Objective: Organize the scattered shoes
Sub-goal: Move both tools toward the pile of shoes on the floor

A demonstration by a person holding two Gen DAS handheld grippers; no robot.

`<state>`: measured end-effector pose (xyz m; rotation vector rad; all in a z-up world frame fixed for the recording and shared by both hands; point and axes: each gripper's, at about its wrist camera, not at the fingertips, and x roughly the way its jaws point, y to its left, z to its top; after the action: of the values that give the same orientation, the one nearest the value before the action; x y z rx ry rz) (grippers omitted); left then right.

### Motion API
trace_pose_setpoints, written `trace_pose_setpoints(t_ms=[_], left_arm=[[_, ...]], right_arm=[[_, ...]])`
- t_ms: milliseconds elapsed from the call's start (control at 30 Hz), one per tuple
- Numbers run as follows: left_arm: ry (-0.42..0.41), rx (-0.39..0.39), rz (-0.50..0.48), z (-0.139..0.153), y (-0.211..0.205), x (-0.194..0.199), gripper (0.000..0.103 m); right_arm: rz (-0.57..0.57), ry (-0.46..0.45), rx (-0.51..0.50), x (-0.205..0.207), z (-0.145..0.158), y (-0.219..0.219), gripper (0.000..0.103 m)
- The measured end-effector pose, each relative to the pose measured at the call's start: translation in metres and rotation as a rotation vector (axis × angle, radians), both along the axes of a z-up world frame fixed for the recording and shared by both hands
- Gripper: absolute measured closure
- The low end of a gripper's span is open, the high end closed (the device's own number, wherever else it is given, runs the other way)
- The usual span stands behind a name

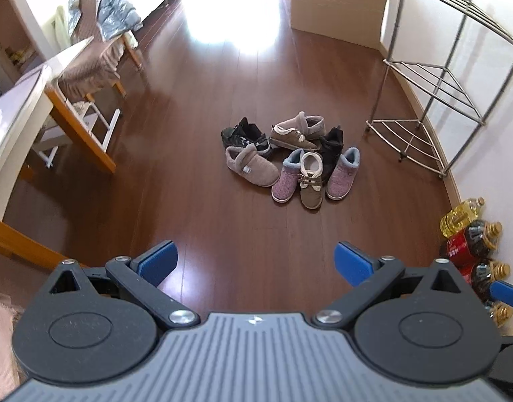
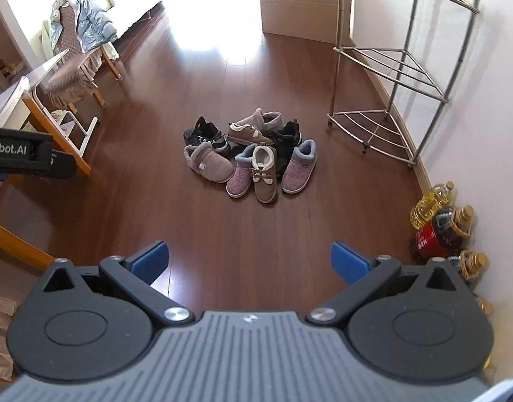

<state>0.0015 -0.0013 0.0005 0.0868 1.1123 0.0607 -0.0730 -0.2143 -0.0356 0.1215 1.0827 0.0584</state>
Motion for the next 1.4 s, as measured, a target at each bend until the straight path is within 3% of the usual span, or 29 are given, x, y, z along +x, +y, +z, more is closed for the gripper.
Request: trace_pose_setpoints(t_ms=[200,333,400,633,833,1067,1300,1400], left_arm=[[0.001,-0.013,0.067,0.006,-0.016,0.019,0.002],[-0.028,-0.033,0.117,0.005,-0.026,0.028,0.002],[-0.050,-0.017,0.157,0.004,-0.055,0.032,0.002],[-0.054,-0.018,0.266,0.008,-0.063,0.036,0.002],[-0.057,0.007,0.286,0.007,-0.058,0.048,0.002],[-0.037,0.002,0.225,-0.004,-0.037,0.090,0.002],[-0.010,0.014,0.063,-0.023,0.012,0.175,0.002],[0.010,0.017,-0.005,-0.036,0.033,0.209,0.002]], right_arm=[[0.063,0.042,-0.015,0.048,-0.003,-0.024,0.001],[0.099,-0.047,-0.007,0.085,0.001,-0.056,0.001],[0.121,-0.057,-0.006,0.103,0.000,-0.064,0.001],[0.185,-0.091,-0.018,0.116,0.001,-0.084,0.001],[0.175,-0.071,-0.028,0.136,-0.003,-0.075,0.001],[0.140,-0.047,-0.055,0.164,-0.007,-0.057,0.001],[0.009,-0.017,-0.139,0.211,-0.011,-0.011,0.001],[-0.050,0.020,-0.113,0.228,-0.032,0.001,0.001]])
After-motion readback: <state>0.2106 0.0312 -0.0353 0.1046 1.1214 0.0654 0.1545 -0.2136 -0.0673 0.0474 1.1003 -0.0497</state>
